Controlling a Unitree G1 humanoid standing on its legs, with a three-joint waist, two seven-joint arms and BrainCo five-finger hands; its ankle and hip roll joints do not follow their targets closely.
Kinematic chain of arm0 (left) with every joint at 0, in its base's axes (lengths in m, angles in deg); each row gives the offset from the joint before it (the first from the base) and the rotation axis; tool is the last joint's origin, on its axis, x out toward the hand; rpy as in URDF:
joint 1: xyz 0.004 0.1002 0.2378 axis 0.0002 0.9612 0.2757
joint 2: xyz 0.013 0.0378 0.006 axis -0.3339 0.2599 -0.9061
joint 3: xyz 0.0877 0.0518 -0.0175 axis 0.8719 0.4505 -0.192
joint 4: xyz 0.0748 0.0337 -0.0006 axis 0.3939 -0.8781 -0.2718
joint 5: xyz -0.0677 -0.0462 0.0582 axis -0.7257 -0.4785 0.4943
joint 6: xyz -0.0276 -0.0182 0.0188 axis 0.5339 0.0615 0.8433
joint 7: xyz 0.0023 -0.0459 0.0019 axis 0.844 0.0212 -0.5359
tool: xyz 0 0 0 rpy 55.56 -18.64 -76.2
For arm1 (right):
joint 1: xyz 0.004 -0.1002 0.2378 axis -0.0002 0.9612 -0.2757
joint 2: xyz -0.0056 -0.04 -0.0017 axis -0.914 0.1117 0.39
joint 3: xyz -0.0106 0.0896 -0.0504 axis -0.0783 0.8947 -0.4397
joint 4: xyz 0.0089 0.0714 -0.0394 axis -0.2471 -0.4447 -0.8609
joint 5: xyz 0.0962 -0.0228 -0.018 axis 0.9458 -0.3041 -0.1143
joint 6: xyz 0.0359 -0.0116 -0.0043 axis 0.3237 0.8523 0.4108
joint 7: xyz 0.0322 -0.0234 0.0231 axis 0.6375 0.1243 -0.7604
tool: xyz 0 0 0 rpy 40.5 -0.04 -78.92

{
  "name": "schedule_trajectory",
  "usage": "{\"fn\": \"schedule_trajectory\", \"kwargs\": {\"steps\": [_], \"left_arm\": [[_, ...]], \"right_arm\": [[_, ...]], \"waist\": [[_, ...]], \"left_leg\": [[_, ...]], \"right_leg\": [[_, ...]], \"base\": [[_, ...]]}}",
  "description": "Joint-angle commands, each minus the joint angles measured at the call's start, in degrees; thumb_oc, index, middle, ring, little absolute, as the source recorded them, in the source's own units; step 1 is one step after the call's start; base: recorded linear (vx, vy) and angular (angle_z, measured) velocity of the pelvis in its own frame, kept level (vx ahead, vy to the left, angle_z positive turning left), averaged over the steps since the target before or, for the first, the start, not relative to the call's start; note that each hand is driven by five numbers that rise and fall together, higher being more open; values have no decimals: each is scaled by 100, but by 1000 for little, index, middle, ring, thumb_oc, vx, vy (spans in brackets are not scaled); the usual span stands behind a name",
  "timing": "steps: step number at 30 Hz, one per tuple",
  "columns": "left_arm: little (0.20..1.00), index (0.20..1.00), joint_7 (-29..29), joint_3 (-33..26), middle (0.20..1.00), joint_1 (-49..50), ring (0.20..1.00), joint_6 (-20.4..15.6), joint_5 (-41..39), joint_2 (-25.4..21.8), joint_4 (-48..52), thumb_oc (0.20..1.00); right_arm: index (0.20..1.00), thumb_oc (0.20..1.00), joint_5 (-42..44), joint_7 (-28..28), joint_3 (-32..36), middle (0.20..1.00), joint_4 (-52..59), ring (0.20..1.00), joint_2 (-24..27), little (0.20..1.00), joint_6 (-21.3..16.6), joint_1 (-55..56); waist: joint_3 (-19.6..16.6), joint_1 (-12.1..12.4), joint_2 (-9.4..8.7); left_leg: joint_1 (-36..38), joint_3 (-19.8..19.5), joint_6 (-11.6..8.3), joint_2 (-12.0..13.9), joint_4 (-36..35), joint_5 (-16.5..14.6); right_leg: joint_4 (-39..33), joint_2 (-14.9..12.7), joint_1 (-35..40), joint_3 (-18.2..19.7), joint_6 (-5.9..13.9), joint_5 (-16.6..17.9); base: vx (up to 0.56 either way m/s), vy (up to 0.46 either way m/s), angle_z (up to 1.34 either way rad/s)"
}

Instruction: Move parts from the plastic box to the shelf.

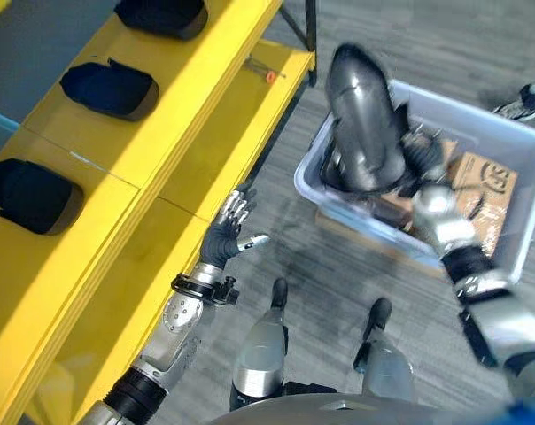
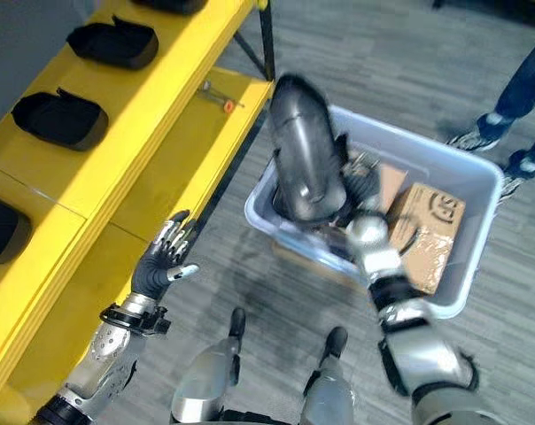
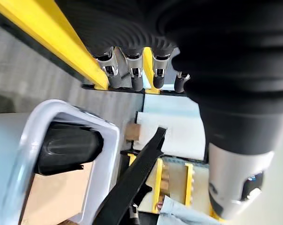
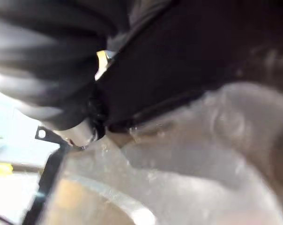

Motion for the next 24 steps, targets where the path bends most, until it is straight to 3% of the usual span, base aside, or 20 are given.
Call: {"fn": "schedule_trajectory", "kwargs": {"steps": [1, 8, 10, 11, 12, 14, 15, 21, 24], "left_arm": [[1000, 1000, 42, 128, 1000, 276, 1000, -212, 257, 133, 119, 1000], [1000, 1000, -329, -138, 1000, 587, 1000, -226, 890, 308, -202, 1000], [1000, 1000, -351, -198, 1000, 559, 1000, -158, 953, 279, -231, 1000], [1000, 1000, -324, -207, 1000, 526, 1000, -127, 937, 271, -267, 1000], [1000, 1000, -71, -228, 1000, 525, 1000, -39, 846, 270, -284, 1000], [1000, 1000, 52, -227, 1000, 519, 1000, -15, 799, 297, -310, 1000], [1000, 1000, 232, -248, 1000, 479, 1000, 62, 750, 378, -392, 1000], [1000, 1000, 619, -421, 1000, 521, 1000, 245, 524, 558, -669, 1000], [1000, 1000, 829, -405, 1000, 566, 1000, 169, 764, 606, -727, 1000]], "right_arm": [[200, 200, 104, 32, 37, 200, 664, 200, 438, 200, -443, -137], [200, 200, 55, -224, -64, 200, 1067, 200, -127, 200, -621, 1120], [200, 200, 76, -252, -44, 200, 1039, 200, -166, 200, -675, 1249], [200, 200, 155, -249, -27, 200, 1012, 200, -155, 200, -716, 1332], [200, 200, 236, -150, 29, 200, 1070, 200, -119, 200, -799, 1621], [200, 200, 263, -83, 42, 200, 1118, 200, -89, 200, -812, 1711], [200, 200, 307, -60, 77, 200, 1178, 200, -72, 200, -824, 1780], [200, 200, 382, -322, 157, 200, 1232, 200, -39, 200, -898, 1866], [200, 200, 284, -299, 132, 200, 1531, 200, -77, 200, -911, 2143]], "waist": [[-436, -9, 112], [-816, -94, -41], [-862, -171, -24], [-886, -237, -14], [-1007, -364, -23], [-1019, -429, -58], [-1095, -512, -95], [-1209, -432, -85], [-1210, -538, -29]], "left_leg": [[27, 207, 268, -106, -263, 328], [581, 631, 500, -363, -481, 124], [612, 572, 572, -409, -481, 98], [636, 478, 620, -452, -481, 86], [560, 86, 697, -618, -427, 111], [573, -140, 719, -738, -408, 106], [543, -498, 734, -911, -423, 150], [366, -923, 687, -1027, -416, 241], [301, -624, 655, -981, -381, 232]], "right_leg": [[629, -98, 311, -173, 156, -506], [811, -238, 433, -483, 289, -199], [1036, -42, 376, -326, 232, -421], [1138, 198, 384, -156, 138, -665], [1217, 904, 383, 349, -236, -1018], [1177, 1163, 450, 592, -365, -1091], [968, 1495, 520, 971, -507, -1044], [454, 1412, 618, 1101, -477, -796], [416, 1342, 619, 952, -459, -807]], "base": [[81, 179, -8], [16, 113, -21], [-54, 1, -45], [-47, -43, -22], [-45, -53, 21], [-84, -86, 97], [-114, -114, 111], [-94, -113, 45], [-145, -36, 35]]}}
